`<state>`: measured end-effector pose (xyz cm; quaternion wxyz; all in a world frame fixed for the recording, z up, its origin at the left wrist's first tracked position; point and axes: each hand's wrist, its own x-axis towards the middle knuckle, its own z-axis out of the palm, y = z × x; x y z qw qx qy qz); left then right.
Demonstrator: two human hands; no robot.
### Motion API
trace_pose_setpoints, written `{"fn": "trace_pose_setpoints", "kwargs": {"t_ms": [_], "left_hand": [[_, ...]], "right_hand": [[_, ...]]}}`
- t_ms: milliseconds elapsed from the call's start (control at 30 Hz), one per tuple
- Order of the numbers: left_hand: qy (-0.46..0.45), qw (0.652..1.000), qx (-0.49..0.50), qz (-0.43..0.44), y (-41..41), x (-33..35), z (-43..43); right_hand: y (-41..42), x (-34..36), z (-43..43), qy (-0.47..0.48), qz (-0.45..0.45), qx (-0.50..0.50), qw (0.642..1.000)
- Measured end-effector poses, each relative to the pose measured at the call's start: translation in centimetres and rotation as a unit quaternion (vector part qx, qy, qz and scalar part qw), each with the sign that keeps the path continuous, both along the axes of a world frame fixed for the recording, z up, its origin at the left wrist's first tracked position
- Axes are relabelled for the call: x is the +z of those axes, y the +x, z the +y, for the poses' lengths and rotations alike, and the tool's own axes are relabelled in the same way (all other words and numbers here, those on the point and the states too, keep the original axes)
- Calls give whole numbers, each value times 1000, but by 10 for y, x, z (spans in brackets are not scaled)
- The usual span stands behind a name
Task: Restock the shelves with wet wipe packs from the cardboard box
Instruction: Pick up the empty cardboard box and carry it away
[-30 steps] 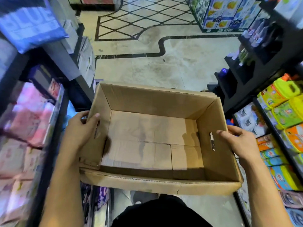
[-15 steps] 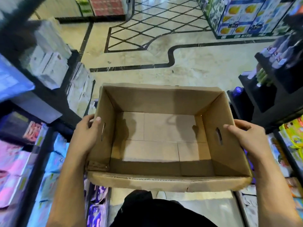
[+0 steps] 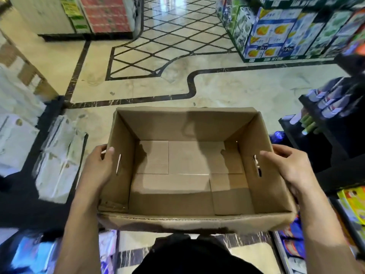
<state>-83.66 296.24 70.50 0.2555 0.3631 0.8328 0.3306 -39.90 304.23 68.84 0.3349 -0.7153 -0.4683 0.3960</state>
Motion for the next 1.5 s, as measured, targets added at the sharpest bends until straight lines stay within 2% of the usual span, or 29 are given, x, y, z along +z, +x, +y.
{"fn": "trace_pose_setpoints", "kwargs": {"t_ms": [400, 633, 833, 1067, 1500], "left_hand": [[3, 1000, -12, 6, 6, 1, 199], [12, 1000, 20, -8, 38, 9, 309], [14, 999, 45, 10, 41, 12, 371], [-18, 995, 96, 20, -12, 3, 434], [-1, 981, 191, -11, -147, 4, 541]], "right_hand": [[10, -1, 191, 13, 11, -20, 1000], [42, -3, 322, -9, 16, 31, 999], [27, 7, 428, -12, 38, 64, 997], [-41, 4, 539, -33, 44, 106, 993], [-213, 24, 694, -13, -6, 191, 981]]}}
